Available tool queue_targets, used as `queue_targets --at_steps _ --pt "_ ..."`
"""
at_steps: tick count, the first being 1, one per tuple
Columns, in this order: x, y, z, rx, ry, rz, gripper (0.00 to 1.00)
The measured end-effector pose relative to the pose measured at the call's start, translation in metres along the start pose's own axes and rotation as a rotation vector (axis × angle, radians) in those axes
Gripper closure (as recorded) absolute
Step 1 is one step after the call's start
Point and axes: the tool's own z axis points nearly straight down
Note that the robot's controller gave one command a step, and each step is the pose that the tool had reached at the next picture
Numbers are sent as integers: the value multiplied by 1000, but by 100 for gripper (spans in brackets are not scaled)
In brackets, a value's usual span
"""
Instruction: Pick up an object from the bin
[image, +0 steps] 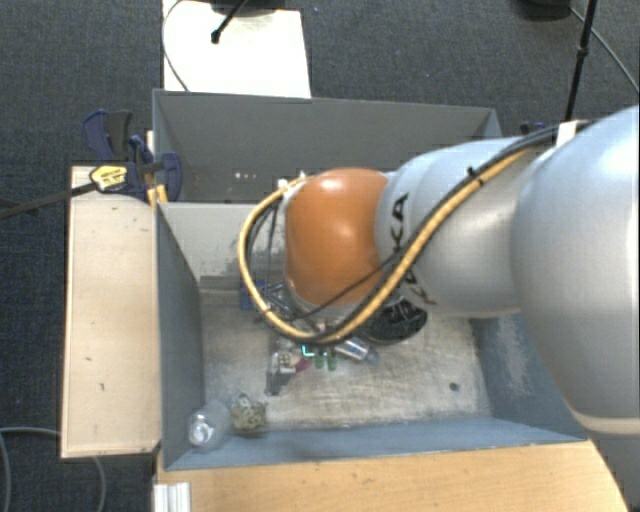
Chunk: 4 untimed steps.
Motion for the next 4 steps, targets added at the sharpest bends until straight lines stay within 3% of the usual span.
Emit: queue_targets --at_steps 1,2,3,4 --pt "-21 -51 75 -4 -13 -110 0" --pt "-21 -48 71 -5 -15 -108 100" --pt "-20 -50 73 -3 -11 -104 0" --pt "-18 -86 -8 2 -14 -448 0"
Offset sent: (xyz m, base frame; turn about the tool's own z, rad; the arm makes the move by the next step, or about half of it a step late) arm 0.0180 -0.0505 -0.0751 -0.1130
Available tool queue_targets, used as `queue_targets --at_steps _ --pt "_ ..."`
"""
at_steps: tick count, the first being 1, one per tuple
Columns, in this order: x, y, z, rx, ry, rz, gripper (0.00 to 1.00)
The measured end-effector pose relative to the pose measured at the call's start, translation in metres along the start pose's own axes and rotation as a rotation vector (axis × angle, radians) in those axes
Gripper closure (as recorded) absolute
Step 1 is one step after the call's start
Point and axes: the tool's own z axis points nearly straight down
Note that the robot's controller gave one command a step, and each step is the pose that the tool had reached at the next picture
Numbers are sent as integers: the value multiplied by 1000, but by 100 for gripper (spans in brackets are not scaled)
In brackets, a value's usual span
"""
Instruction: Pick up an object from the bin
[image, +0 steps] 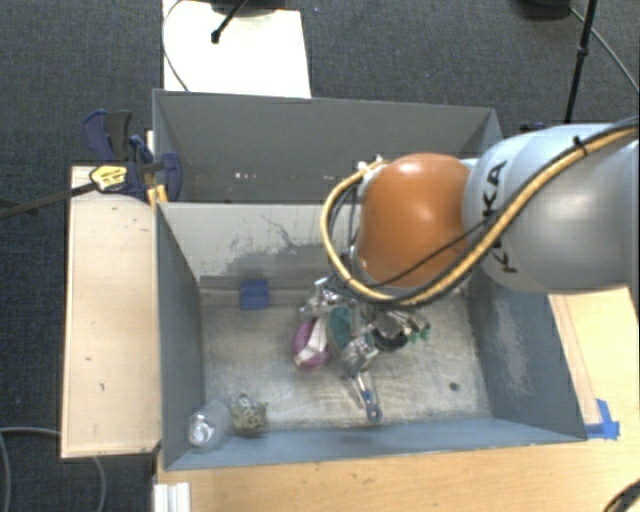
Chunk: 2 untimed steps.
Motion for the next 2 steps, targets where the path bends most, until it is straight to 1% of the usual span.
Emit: queue_targets --at_steps 1,2 --pt "-7 -26 63 -1 -6 -29 0" --pt "-4 -28 68 -3 4 -20 100"
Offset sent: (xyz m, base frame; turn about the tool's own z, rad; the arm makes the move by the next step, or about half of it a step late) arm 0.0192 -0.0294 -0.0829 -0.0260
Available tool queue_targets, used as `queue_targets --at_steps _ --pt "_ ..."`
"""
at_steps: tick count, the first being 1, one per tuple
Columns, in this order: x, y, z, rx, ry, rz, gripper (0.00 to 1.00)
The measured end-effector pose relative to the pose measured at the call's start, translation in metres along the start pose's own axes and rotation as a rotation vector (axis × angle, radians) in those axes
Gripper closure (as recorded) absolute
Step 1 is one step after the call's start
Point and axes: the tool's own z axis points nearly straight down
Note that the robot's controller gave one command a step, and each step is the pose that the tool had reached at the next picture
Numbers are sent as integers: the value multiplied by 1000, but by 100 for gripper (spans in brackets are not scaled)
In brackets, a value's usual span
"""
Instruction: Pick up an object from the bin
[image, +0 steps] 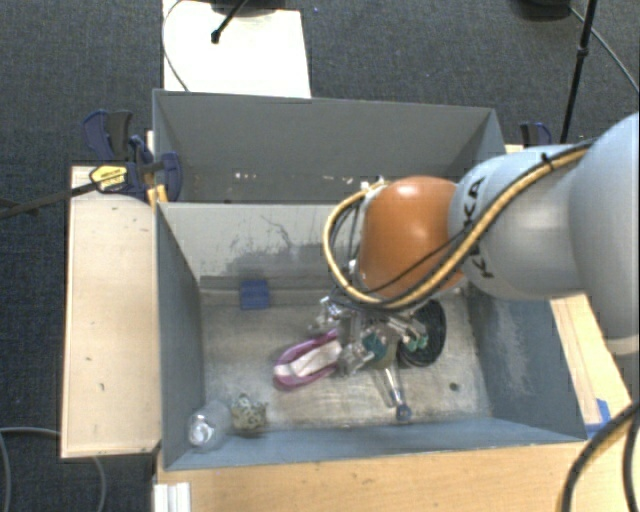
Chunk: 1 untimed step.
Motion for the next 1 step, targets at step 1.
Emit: queue_targets --at_steps 1 --pt "-5 18 -146 3 -5 -260 100"
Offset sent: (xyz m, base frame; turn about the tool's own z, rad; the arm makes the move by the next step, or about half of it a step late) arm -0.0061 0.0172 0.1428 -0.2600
